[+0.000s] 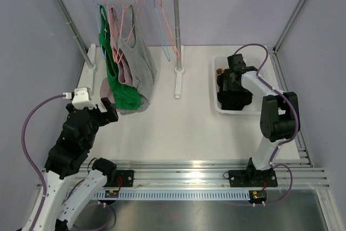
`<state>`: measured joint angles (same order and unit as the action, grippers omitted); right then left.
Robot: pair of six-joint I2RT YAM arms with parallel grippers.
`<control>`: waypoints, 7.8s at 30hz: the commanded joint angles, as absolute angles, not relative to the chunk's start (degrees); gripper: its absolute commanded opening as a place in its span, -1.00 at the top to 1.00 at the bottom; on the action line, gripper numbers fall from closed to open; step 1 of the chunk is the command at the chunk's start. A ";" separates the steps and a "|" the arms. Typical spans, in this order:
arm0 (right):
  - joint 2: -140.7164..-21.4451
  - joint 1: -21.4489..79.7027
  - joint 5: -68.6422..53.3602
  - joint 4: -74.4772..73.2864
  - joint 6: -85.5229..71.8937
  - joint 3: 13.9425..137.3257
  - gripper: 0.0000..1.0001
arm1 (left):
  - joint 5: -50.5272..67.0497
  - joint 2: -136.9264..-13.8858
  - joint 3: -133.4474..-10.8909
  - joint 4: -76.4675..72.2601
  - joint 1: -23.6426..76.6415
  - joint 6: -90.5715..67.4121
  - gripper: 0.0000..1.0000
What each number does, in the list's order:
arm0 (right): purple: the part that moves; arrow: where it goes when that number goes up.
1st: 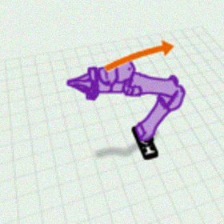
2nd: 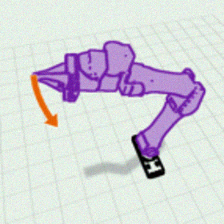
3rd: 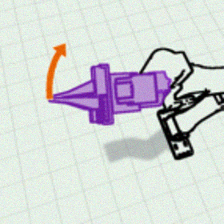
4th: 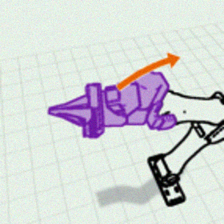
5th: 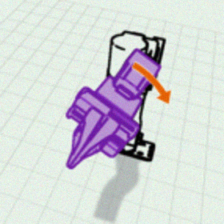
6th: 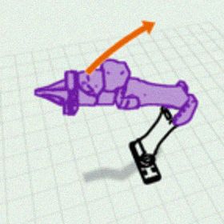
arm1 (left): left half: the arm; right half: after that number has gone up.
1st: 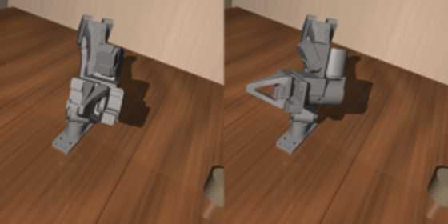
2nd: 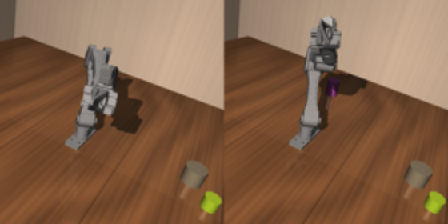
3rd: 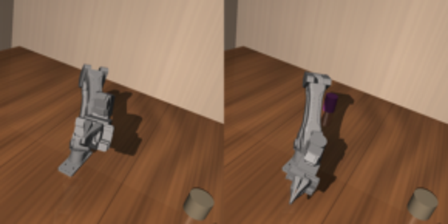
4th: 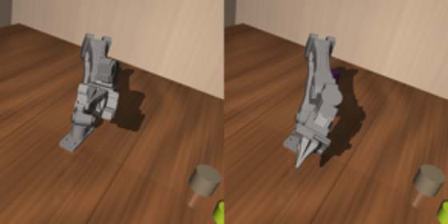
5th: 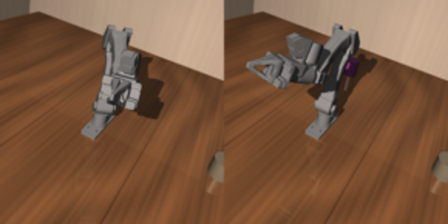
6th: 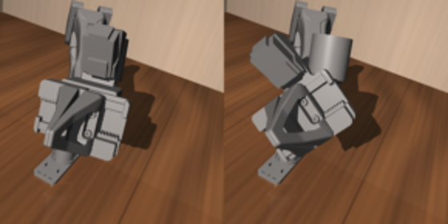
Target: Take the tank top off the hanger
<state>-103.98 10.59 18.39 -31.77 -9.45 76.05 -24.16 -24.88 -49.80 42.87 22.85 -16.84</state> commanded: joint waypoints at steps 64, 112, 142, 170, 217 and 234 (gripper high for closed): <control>-47.37 10.46 -36.30 -28.83 -26.80 60.82 -0.66 | -3.43 -97.30 -133.17 44.74 14.15 -11.16 1.00; -80.77 53.97 11.60 -3.61 -13.80 55.46 0.23 | 16.08 -15.91 -31.55 25.66 39.64 -52.65 1.00; -56.08 39.46 18.19 -30.93 -15.03 71.53 1.00 | 33.92 -28.89 -50.18 10.65 39.64 -35.43 1.00; -58.28 29.18 -9.20 -29.20 -18.19 65.14 1.00 | 35.17 -34.19 -59.68 16.54 39.73 -25.92 1.00; -64.94 47.28 -5.37 -19.61 -24.07 53.87 -0.34 | -26.46 -61.23 -80.39 24.51 39.11 -19.95 1.00; -53.10 47.37 -0.53 -21.27 -24.52 49.75 -0.99 | -7.75 -92.09 -118.37 34.99 22.08 -23.64 1.00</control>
<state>-55.59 46.98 -2.31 -21.96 -24.69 50.59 -14.94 -88.90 -112.62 35.53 25.15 -23.16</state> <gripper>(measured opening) 0.993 0.024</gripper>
